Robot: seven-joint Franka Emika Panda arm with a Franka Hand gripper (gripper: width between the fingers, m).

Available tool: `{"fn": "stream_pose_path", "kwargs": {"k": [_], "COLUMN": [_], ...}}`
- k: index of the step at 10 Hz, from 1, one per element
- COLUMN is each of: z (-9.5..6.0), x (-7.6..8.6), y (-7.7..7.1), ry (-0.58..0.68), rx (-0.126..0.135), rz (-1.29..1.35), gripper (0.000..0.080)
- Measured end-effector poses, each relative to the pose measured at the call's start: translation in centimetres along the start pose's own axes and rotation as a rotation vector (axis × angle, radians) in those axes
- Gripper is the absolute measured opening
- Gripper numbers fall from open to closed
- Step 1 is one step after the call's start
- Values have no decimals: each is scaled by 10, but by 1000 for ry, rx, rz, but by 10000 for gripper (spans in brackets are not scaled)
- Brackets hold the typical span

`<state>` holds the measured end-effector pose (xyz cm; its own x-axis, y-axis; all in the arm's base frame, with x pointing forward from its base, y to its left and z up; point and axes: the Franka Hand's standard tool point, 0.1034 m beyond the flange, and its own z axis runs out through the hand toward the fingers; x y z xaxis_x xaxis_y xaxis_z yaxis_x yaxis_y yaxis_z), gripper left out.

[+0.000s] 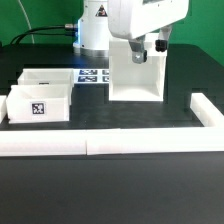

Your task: Assemble drawer

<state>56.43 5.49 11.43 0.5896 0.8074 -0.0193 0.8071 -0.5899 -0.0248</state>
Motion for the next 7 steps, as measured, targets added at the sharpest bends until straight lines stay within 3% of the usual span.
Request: {"fn": "stream_pose_path", "kwargs": {"k": [7], "z": [0], "x": [0], "y": [0], "ry": [0], "rx": [0], "rz": [0], "gripper": [650]}}
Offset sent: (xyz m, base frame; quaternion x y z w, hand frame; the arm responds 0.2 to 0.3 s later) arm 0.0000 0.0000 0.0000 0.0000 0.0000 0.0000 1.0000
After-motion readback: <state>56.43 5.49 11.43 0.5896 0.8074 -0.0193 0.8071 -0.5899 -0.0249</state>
